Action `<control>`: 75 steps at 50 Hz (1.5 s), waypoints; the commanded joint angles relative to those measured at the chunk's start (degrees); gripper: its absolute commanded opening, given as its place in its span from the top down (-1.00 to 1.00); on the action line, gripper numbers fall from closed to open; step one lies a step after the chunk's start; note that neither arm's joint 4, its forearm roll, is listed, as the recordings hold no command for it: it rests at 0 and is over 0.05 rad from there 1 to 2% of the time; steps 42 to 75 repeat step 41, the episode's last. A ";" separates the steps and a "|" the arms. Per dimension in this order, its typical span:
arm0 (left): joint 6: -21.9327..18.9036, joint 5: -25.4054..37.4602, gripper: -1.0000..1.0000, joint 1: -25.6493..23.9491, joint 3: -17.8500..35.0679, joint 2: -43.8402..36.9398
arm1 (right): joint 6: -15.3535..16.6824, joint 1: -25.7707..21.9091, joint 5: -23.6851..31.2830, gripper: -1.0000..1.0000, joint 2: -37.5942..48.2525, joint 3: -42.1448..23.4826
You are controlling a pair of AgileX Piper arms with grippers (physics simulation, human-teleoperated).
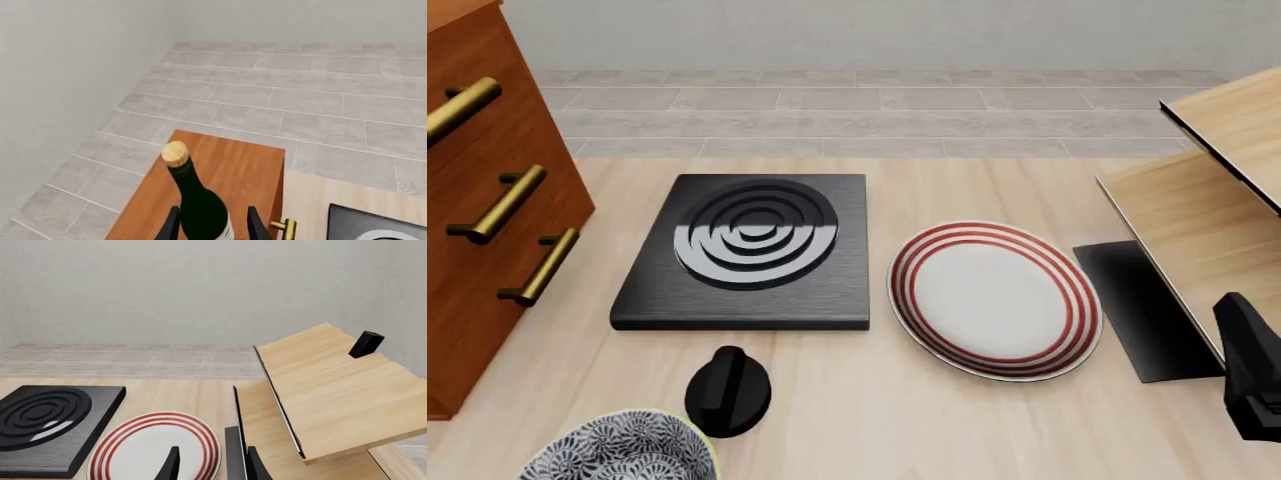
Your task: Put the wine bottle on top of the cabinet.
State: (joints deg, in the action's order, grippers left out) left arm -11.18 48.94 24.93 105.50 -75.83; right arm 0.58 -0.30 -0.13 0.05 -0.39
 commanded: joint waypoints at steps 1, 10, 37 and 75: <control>-0.33 1.90 -1.00 0.48 1.40 1.89 | 0.01 -0.01 0.00 -1.00 0.00 0.00; 0.75 3.40 -1.00 -0.85 1.24 4.86 | 0.00 0.00 0.01 -1.00 0.00 0.00; 0.25 6.90 -1.00 -9.55 -10.82 23.06 | -0.01 0.00 0.01 -1.00 0.00 0.00; -0.13 8.13 -1.00 -11.16 -12.81 26.18 | -0.02 0.00 0.00 -1.00 0.00 0.00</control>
